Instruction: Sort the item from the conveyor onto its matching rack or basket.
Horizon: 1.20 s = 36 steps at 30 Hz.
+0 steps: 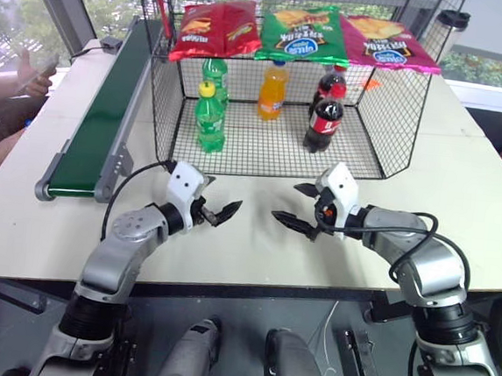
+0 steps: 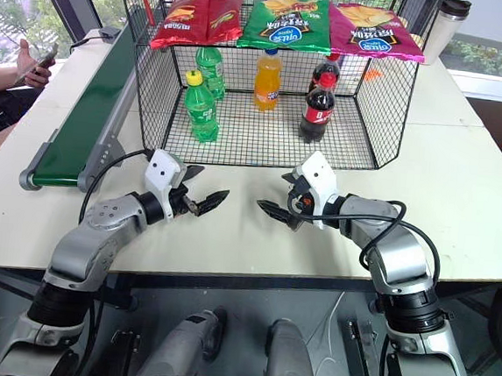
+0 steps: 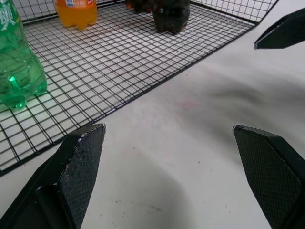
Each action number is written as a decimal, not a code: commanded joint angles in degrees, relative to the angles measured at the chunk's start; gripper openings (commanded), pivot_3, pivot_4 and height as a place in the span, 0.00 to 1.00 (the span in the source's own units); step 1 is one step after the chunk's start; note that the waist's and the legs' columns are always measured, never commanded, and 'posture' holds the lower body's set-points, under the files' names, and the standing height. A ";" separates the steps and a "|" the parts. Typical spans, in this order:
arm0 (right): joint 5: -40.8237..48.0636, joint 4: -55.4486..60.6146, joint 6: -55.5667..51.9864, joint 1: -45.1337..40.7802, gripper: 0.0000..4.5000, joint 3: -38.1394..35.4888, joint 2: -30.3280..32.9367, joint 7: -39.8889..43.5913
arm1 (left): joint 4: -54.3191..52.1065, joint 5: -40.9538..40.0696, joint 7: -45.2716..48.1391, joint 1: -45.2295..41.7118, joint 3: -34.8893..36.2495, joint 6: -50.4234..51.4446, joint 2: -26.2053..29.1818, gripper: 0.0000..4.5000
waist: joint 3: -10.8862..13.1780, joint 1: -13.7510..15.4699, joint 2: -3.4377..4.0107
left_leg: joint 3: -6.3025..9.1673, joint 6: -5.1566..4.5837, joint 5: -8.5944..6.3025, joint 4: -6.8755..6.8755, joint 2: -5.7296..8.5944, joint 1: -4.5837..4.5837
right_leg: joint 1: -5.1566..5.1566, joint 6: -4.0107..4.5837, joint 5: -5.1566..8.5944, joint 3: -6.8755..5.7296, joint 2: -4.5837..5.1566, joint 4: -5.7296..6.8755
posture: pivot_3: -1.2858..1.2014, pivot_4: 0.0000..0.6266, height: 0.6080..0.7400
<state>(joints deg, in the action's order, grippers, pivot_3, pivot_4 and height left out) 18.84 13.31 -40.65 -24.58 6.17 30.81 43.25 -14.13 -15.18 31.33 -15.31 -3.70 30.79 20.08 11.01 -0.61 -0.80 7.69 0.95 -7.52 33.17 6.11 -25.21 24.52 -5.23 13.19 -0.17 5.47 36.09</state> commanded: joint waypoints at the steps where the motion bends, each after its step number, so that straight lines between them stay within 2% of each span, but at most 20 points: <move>1: 0.74 2.59 0.64 -0.16 0.99 -0.74 0.41 0.19 | -2.87 -0.94 0.30 0.32 0.78 -1.16 0.23 1.00 | 0.00 0.01 0.00 | 0.00 0.00 0.00 0.00 0.00 0.00 | 0.00 0.00 0.00 0.00 0.00 0.00 | 0.52 0.24 0.99; 36: 1.14 2.80 0.57 0.15 0.99 -0.36 0.18 0.20 | -3.65 -0.68 -0.81 0.52 0.27 -0.48 0.96 1.00 | 0.00 0.01 0.00 | 0.00 0.00 0.00 0.00 0.00 0.00 | 0.00 0.00 0.00 0.00 0.01 0.00 | 0.52 0.24 0.99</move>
<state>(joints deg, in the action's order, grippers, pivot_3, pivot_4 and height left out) 19.30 13.84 -40.67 -23.85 6.26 30.81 43.22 -15.75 -15.59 30.54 -14.35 -3.66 30.67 20.85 11.01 -0.60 -0.80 7.69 0.96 -7.52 33.17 6.11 -25.21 24.52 -5.24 13.19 -0.17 5.48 36.09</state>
